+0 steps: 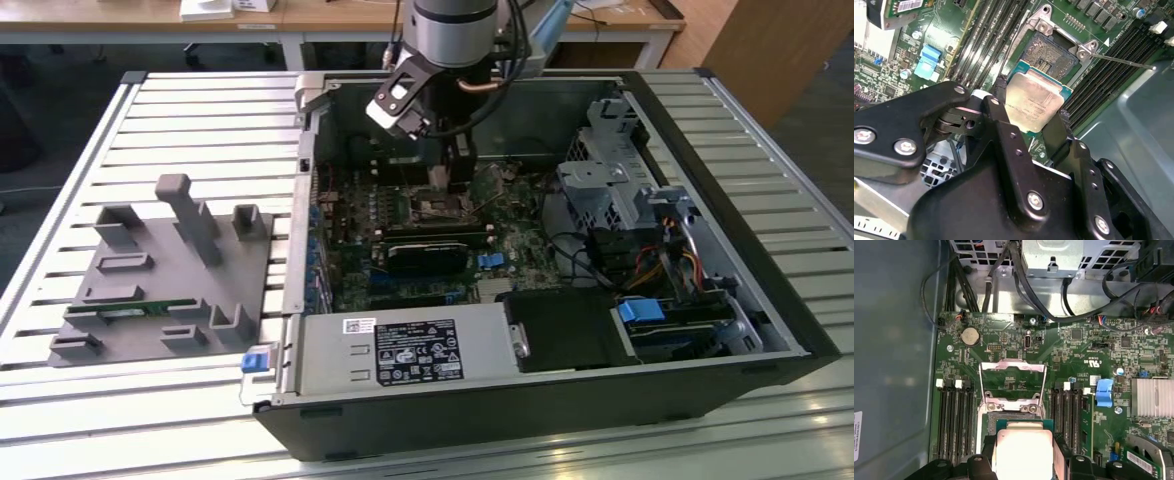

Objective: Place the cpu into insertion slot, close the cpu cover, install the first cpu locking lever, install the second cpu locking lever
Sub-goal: 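Place the cpu into insertion slot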

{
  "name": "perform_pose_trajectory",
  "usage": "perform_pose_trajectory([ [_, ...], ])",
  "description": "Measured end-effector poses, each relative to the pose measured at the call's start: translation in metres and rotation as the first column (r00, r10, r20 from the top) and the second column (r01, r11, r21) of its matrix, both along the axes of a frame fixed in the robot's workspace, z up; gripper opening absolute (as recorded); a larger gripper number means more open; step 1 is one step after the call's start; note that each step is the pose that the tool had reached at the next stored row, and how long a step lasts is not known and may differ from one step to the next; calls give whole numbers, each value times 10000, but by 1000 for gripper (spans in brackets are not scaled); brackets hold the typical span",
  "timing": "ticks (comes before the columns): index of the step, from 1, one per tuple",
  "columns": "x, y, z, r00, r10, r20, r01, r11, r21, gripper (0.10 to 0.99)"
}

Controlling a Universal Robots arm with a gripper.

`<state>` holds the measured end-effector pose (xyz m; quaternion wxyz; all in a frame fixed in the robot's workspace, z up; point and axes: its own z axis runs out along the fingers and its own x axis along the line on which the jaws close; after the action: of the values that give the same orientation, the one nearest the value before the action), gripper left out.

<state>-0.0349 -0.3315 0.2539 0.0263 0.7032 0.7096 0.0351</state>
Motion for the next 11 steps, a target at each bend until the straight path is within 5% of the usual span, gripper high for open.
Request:
perform_pose_trajectory([
  [11, -2, 26, -179, 10000, 2, 6, -2, 10000, 2, 533],
])
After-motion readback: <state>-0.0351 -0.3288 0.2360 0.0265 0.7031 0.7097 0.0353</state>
